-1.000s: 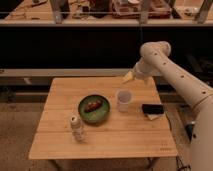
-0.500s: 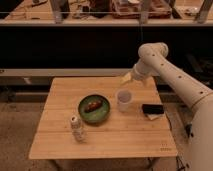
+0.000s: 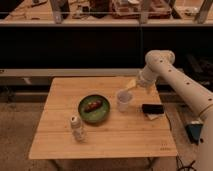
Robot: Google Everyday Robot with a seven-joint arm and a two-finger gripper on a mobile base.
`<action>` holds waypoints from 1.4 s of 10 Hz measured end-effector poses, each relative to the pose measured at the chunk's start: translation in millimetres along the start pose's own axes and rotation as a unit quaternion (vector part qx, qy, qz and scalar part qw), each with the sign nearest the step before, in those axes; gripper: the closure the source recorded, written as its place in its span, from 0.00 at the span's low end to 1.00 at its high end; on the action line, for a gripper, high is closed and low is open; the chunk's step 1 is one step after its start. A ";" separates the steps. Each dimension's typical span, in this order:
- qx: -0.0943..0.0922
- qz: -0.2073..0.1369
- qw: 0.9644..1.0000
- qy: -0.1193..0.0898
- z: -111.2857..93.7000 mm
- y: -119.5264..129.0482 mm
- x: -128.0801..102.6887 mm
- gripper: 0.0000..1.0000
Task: Pick up the ceramic cup
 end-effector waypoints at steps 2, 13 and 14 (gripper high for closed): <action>0.003 0.003 1.000 -0.009 13.2 -4.5 -7.1 0.20; 0.060 0.046 0.996 -0.051 68.9 -21.1 -17.2 0.97; 0.078 0.050 0.995 -0.042 54.5 -19.2 -10.9 1.00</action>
